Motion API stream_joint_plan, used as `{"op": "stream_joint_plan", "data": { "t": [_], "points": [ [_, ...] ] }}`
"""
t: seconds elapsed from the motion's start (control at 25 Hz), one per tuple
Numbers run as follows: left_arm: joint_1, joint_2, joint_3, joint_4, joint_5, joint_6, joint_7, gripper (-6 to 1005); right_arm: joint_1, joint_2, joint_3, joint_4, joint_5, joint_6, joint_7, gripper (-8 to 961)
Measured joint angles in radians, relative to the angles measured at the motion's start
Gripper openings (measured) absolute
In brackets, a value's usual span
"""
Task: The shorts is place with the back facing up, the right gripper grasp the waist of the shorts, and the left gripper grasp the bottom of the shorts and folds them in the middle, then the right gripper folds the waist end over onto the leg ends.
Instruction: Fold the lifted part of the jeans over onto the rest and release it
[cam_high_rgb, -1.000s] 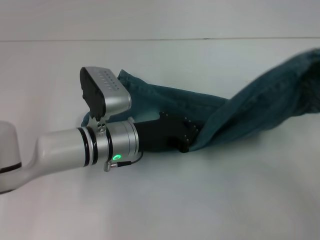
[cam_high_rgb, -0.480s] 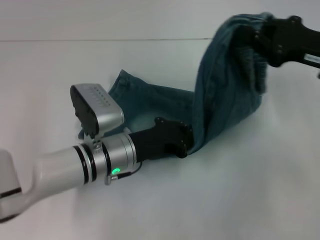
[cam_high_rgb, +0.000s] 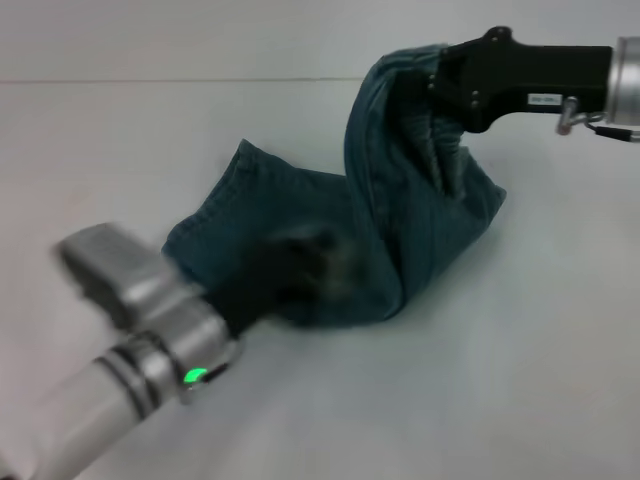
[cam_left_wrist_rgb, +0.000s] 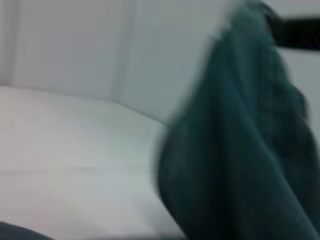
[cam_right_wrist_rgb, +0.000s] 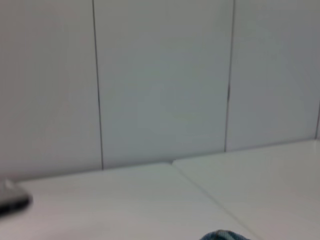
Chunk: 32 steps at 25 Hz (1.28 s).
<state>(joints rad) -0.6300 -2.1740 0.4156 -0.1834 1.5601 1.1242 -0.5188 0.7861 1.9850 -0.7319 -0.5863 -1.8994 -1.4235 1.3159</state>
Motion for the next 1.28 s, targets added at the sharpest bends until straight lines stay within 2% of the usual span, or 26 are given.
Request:
{"op": "stream_joint_plan", "data": {
  "t": [0.24, 0.36, 0.52, 0.68, 0.8, 1.04, 1.28],
  "points": [
    [0.214, 0.001, -0.211, 0.180, -0.008, 0.170, -0.074, 9, 0.073, -0.002, -0.052, -0.003, -0.101, 0.028, 0.045, 55],
    [0.275, 0.002, -0.257, 0.288, -0.008, 0.216, -0.185, 9, 0.119, 0.001, -0.100, -0.004, -0.140, 0.031, 0.049, 55],
    [0.326, 0.003, -0.305, 0.370, -0.010, 0.281, -0.264, 9, 0.195, 0.024, -0.223, -0.001, -0.212, 0.035, 0.048, 55],
    [0.349, 0.004, -0.312, 0.415, -0.009, 0.322, -0.317, 10, 0.272, 0.070, -0.338, -0.022, -0.347, 0.061, 0.095, 86],
    [0.354, 0.003, -0.311, 0.423, -0.005, 0.330, -0.329, 11, 0.313, 0.100, -0.373, -0.049, -0.431, 0.069, 0.117, 110],
    [0.355, 0.003, -0.307, 0.418, 0.000, 0.321, -0.327, 10, 0.346, 0.112, -0.436, -0.062, -0.435, 0.082, 0.109, 157],
    [0.353, 0.003, -0.306, 0.419, 0.001, 0.322, -0.325, 10, 0.327, 0.111, -0.446, -0.097, -0.398, 0.041, 0.095, 389]
  ]
}}
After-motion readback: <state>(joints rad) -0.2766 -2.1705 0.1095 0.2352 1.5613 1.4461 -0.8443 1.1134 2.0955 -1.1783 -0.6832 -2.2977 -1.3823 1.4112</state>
